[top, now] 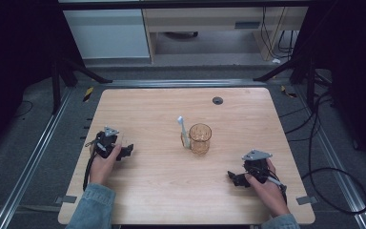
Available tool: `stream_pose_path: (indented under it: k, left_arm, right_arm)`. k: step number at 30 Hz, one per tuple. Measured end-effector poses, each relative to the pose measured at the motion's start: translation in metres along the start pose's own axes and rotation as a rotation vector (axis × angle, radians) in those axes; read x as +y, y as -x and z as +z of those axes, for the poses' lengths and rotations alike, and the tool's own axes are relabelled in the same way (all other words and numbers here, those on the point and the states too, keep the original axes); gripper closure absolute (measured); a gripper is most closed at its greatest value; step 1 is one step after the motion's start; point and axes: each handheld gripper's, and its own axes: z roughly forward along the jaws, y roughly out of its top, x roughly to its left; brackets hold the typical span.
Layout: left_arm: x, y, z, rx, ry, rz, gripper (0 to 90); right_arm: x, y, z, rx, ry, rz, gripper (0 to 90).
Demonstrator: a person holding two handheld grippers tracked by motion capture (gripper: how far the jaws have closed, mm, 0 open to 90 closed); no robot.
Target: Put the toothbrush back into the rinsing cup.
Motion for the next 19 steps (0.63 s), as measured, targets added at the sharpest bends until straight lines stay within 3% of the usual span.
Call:
stream_pose_path:
  k: [9, 13, 19]
  left_arm:
    - [-0.005, -0.003, 0.010, -0.005, -0.030, -0.019, 7.1]
    - [-0.008, -0.004, 0.013, -0.002, 0.012, -0.027, 4.9]
    - [-0.008, -0.004, 0.014, 0.023, -0.005, -0.051, 0.0]
  right_arm:
    - [0.000, 0.000, 0.000, 0.000, 0.001, -0.001, 0.4]
    - [0.000, 0.000, 0.000, 0.000, 0.001, -0.002, 0.4]
    - [0.000, 0.000, 0.000, 0.000, 0.001, -0.002, 0.4]
